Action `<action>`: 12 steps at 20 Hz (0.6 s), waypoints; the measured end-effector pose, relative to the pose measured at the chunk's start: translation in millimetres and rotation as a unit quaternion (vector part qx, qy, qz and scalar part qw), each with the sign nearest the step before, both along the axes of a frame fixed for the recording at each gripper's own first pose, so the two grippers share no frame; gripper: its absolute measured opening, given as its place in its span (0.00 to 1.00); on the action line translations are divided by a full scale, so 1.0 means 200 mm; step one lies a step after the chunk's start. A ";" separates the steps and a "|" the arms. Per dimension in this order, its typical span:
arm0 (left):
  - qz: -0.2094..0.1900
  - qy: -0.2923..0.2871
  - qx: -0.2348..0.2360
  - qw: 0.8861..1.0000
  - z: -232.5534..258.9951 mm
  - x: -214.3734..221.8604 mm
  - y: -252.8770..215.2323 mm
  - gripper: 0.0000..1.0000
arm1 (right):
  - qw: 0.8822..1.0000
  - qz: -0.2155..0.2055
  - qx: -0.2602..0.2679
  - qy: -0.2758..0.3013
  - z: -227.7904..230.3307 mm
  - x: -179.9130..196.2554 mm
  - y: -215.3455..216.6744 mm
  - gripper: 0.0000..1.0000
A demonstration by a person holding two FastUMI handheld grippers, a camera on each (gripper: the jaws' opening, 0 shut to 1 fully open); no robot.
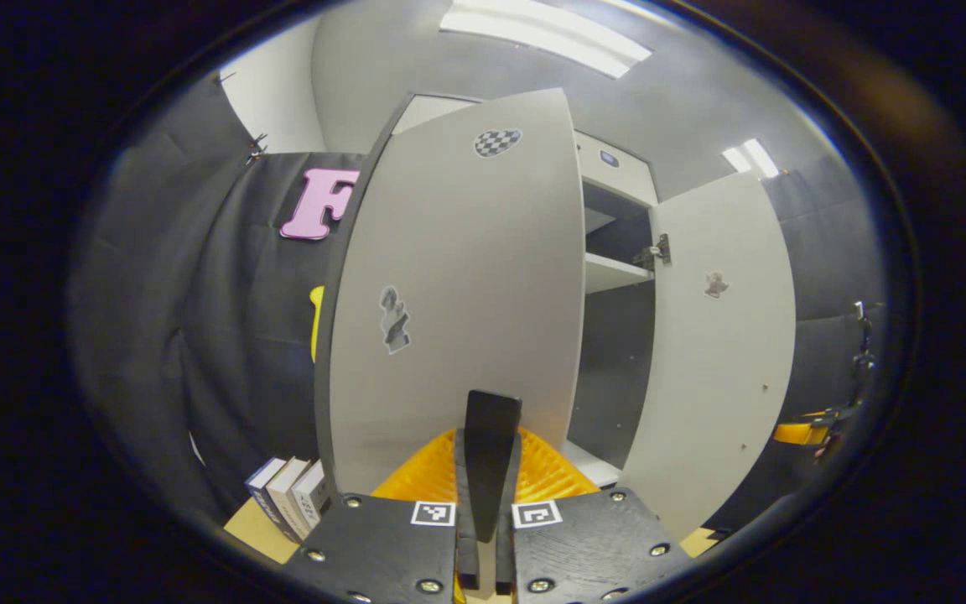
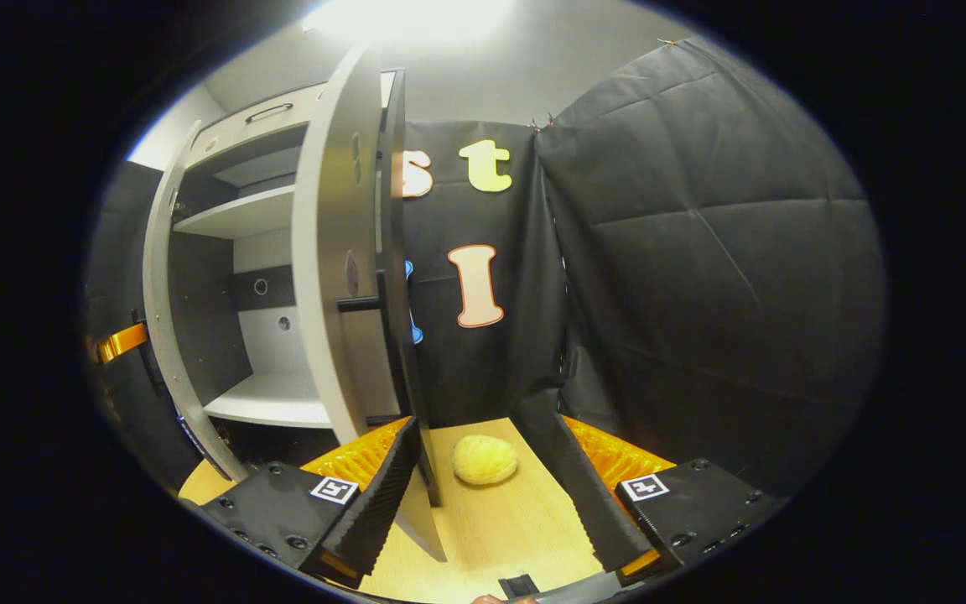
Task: Open the right door of the double-door shoe cabinet with the right hand, and open the left door with the left hand.
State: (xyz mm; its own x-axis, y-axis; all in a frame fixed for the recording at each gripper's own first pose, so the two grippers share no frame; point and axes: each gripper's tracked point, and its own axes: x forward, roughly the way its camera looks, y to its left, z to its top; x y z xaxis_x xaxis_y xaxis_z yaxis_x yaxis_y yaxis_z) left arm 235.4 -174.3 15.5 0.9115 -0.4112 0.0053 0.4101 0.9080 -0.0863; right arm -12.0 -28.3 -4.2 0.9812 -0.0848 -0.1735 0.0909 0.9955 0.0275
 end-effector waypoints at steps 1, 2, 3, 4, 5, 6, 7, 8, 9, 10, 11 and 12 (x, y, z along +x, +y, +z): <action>-0.001 -0.001 0.000 1.000 0.01 0.00 0.00 0.10 | 1.000 0.000 -0.001 0.001 0.00 -0.02 0.02 0.92; -0.001 0.000 -0.002 1.000 0.00 0.00 0.01 0.10 | 1.000 -0.001 -0.002 0.002 -0.01 -0.05 0.03 0.98; -0.001 0.000 -0.004 1.000 0.00 0.00 0.01 0.10 | 1.000 -0.001 -0.002 0.004 -0.01 -0.07 0.04 0.93; -0.001 -0.002 -0.001 1.000 0.01 -0.01 0.01 0.10 | 1.000 -0.001 -0.002 0.006 -0.02 -0.09 0.06 0.98; -0.001 -0.003 0.003 1.000 0.01 -0.01 0.03 0.10 | 1.000 0.000 -0.002 0.008 -0.03 -0.11 0.07 0.98; -0.002 -0.004 0.007 1.000 0.00 -0.01 0.04 0.10 | 1.000 0.000 -0.002 0.012 -0.04 -0.13 0.08 0.98; -0.001 -0.003 0.006 1.000 0.00 -0.01 0.05 0.10 | 1.000 0.000 -0.002 0.015 -0.05 -0.15 0.09 0.98; 0.002 -0.002 0.006 1.000 0.00 -0.02 0.06 0.10 | 1.000 -0.001 -0.003 0.016 -0.05 -0.17 0.09 0.98; 0.007 0.000 0.008 1.000 0.00 -0.01 0.07 0.09 | 1.000 -0.003 -0.004 0.017 -0.06 -0.18 0.09 0.98; 0.011 0.002 0.005 1.000 0.00 -0.02 0.09 0.10 | 1.000 -0.004 -0.004 0.018 -0.06 -0.20 0.10 0.98; 0.014 0.008 -0.005 1.000 0.00 -0.01 0.09 0.08 | 1.000 -0.003 -0.002 0.019 -0.06 -0.20 0.11 0.98; 0.014 0.013 -0.016 1.000 0.00 -0.03 0.08 0.08 | 1.000 -0.003 0.000 0.020 -0.07 -0.21 0.12 0.98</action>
State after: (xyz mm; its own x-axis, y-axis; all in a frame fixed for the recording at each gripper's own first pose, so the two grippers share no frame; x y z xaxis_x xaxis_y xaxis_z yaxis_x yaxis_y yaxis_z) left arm 230.1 -158.9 16.0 0.9230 -0.3847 -0.0059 0.3810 0.9160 -0.1261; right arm -53.5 -5.0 -18.0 0.9732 -0.0898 -0.2116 0.0970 0.9950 0.0237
